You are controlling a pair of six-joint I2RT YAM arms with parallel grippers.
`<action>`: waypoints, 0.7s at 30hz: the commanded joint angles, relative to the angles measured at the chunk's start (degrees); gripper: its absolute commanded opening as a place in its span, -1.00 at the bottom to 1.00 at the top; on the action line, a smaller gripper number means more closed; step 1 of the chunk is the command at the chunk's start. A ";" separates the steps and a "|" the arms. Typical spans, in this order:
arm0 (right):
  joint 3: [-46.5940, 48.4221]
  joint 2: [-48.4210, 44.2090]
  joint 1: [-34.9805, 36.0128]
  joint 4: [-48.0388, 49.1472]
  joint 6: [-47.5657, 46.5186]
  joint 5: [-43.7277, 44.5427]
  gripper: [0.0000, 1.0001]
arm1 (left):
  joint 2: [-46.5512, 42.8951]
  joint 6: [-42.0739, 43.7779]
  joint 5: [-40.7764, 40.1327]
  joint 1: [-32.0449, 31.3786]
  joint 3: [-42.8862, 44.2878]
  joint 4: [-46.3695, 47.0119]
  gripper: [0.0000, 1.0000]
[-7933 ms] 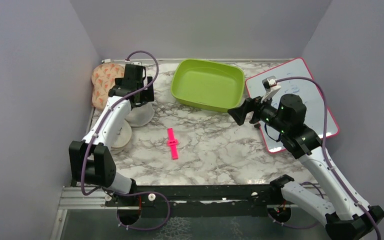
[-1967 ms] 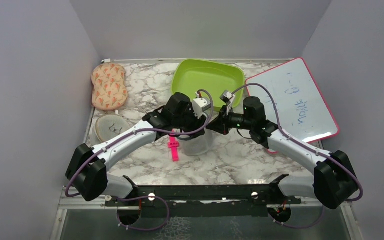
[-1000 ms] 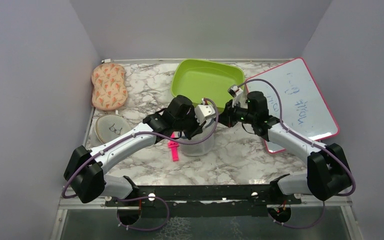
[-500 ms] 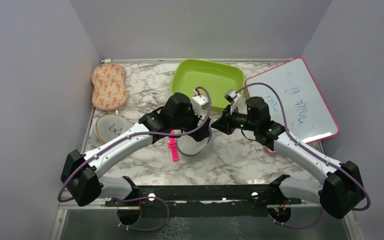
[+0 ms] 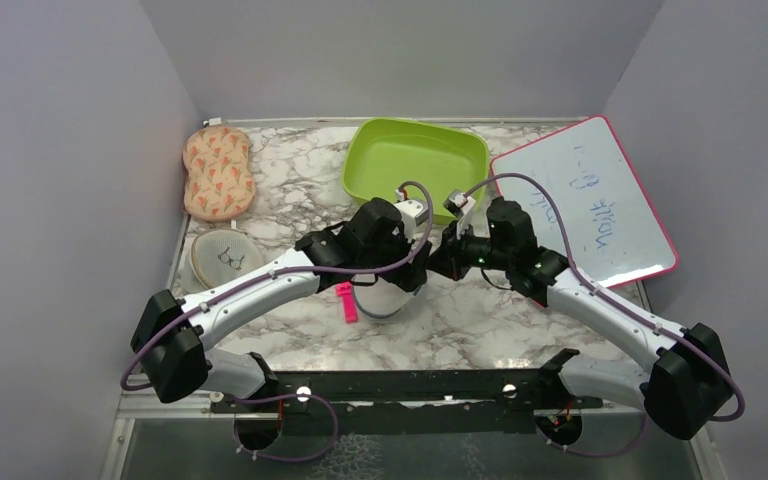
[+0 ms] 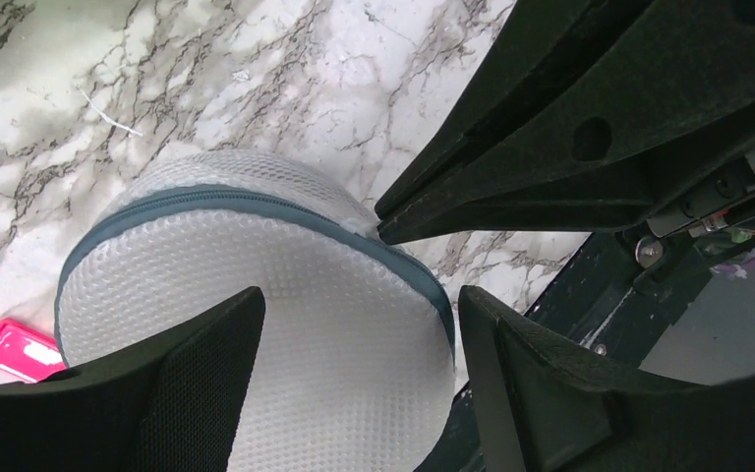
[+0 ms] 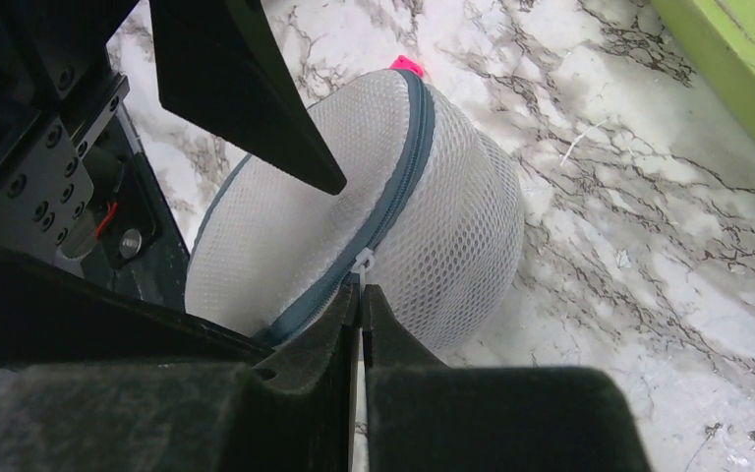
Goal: Unzip the laundry bag and remove the bra
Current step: Unzip the laundry bag at the center of the board.
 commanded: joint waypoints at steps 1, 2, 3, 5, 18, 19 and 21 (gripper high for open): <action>-0.75 -0.11 0.26 0.76 0.73 -0.75 -0.97 | 0.67 -1.40 -5.58 -1.08 0.64 -1.74 0.28; -0.55 -0.22 0.26 0.56 0.65 -0.75 -0.97 | 0.84 -1.34 -6.45 -1.25 0.64 -1.98 0.27; -0.48 -0.19 0.26 0.35 0.55 -0.74 -0.97 | 1.02 -1.33 -7.35 -1.45 0.60 -2.23 0.22; -0.69 -0.38 0.26 0.14 0.07 -0.21 -0.97 | 1.06 -0.56 -8.52 -1.56 0.51 -2.51 -0.05; -5.85 0.99 0.24 17.86 -5.14 6.09 -0.97 | 1.76 22.01 -1.35 -2.59 6.36 -3.56 -0.95; -5.84 1.74 0.19 18.93 -5.35 7.28 -0.97 | 1.50 23.72 -0.77 -2.77 6.55 -3.54 -0.98; -6.53 2.98 -0.02 22.27 -5.92 9.43 -0.97 | 1.14 26.77 0.31 -2.89 6.76 -3.54 -1.00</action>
